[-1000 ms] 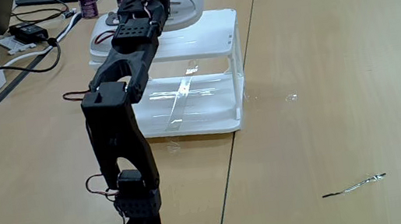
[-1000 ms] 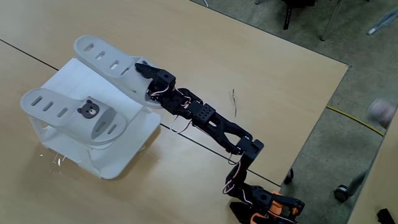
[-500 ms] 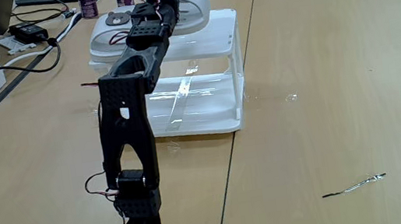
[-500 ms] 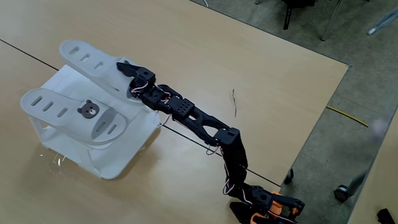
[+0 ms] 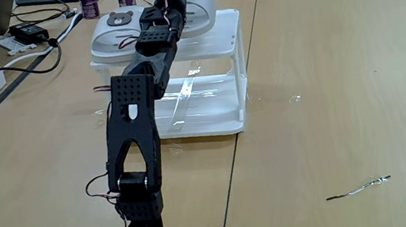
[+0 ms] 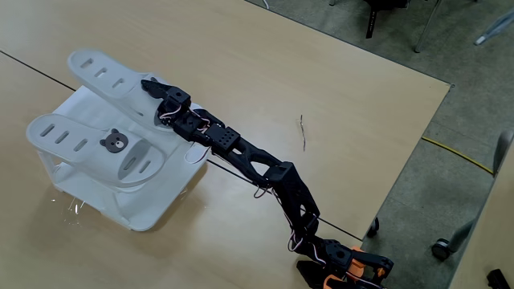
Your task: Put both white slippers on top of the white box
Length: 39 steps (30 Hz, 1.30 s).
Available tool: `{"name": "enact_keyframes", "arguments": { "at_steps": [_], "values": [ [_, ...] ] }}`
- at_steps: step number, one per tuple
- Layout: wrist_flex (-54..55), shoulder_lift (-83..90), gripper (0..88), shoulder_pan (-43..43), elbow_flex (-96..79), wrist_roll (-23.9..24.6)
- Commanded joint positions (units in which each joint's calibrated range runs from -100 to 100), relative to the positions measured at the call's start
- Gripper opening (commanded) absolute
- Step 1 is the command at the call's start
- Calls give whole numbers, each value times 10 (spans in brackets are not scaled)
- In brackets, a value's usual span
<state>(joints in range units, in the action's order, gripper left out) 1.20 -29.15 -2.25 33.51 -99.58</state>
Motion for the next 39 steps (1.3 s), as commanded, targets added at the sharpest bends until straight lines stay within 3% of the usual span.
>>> {"name": "enact_keyframes", "arguments": {
  "at_steps": [1,14,18,35,37,39],
  "values": [
    [4,11,136,-1,66,-4],
    [-3,19,260,-2,30,-4],
    [-110,54,263,-1,19,-4],
    [-118,383,254,22,-360,-4],
    [-116,413,195,22,-374,-4],
    [-66,420,35,23,-369,-4]
  ]
}}
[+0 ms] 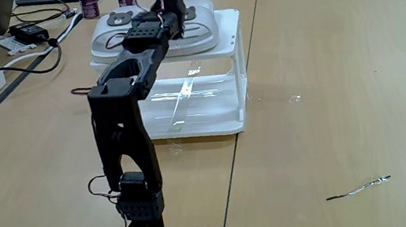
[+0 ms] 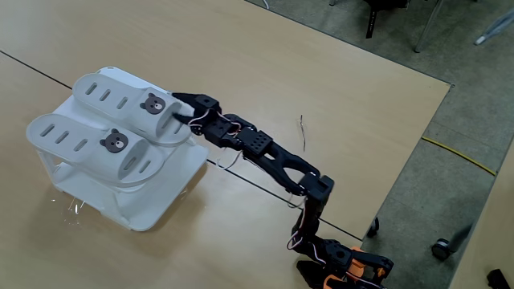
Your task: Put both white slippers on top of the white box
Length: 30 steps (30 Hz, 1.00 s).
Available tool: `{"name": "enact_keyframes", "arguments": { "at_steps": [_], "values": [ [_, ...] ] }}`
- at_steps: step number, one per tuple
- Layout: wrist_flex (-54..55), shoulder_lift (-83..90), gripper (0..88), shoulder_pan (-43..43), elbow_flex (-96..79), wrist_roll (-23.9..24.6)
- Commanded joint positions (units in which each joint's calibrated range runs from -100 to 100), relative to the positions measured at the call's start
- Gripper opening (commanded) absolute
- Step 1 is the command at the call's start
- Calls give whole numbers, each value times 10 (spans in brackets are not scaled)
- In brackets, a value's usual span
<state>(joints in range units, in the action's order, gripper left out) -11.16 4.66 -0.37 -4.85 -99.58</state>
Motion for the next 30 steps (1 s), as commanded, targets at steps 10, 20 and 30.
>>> {"name": "enact_keyframes", "arguments": {
  "at_steps": [10,20,30],
  "values": [
    [818,78,7,3,-195,-4],
    [1079,315,7,2,-685,-4],
    [1107,334,7,-4,-940,-4]
  ]
}}
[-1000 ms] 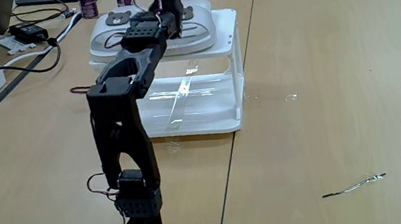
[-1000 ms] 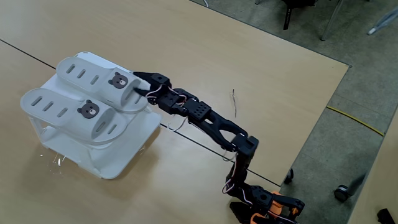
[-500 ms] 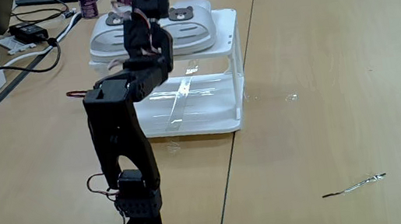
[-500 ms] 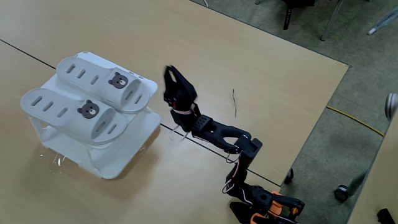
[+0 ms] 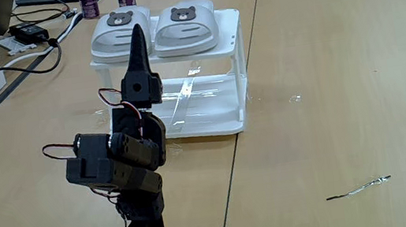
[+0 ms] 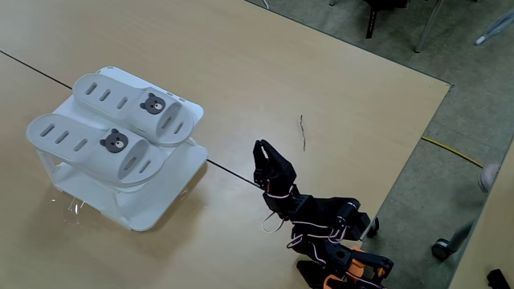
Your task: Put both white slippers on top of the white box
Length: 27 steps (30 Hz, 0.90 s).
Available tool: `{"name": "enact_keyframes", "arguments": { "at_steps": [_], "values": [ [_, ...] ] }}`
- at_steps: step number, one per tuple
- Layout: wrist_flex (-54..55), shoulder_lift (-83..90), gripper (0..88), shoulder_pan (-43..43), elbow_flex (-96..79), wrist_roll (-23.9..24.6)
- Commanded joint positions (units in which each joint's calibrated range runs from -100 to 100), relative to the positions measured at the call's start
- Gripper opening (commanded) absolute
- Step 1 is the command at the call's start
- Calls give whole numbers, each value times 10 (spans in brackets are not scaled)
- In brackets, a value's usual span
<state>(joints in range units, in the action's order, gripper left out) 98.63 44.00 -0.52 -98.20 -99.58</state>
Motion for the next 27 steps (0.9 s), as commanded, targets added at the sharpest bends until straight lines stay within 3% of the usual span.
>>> {"name": "enact_keyframes", "arguments": {
  "at_steps": [1,10,12,17,20,27],
  "values": [
    [9,-92,7,-2,-5,-4],
    [9,-358,7,4,-6,-4],
    [10,-348,7,4,-6,-4],
    [8,-37,7,5,-5,-4],
    [9,166,7,-42,-9,-4],
    [9,425,7,-112,-18,-4]
  ]
}}
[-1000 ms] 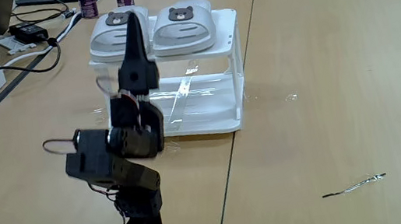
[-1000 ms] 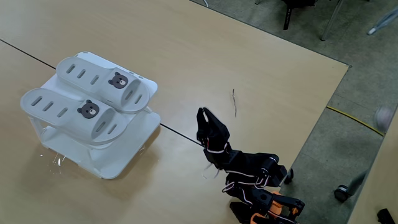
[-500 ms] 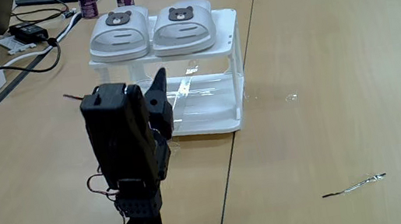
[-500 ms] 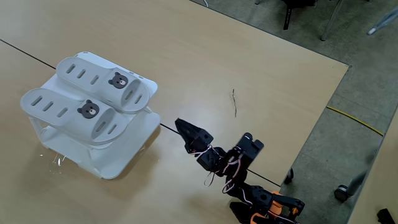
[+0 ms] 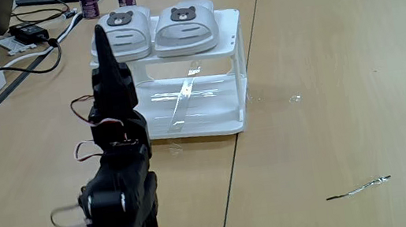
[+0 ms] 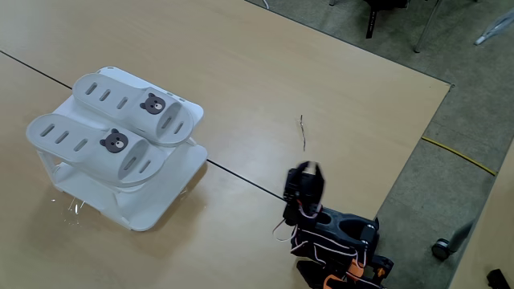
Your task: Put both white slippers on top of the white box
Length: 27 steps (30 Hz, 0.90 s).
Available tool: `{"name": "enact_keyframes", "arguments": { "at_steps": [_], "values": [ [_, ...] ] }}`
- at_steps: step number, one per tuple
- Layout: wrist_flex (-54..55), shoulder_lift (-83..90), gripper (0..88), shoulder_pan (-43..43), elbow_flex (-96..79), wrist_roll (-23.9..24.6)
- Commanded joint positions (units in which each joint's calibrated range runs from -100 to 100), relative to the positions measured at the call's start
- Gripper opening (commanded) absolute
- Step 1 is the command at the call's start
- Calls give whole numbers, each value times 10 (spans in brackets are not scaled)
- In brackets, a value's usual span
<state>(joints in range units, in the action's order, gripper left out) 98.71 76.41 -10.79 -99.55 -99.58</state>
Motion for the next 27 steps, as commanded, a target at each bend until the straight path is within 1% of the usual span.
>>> {"name": "enact_keyframes", "arguments": {
  "at_steps": [1,4,6,27],
  "values": [
    [8,132,7,-9,-4,-4],
    [8,210,7,-5,-3,-4],
    [8,229,7,-4,-3,-4],
    [8,225,7,-3,-3,-4]
  ]
}}
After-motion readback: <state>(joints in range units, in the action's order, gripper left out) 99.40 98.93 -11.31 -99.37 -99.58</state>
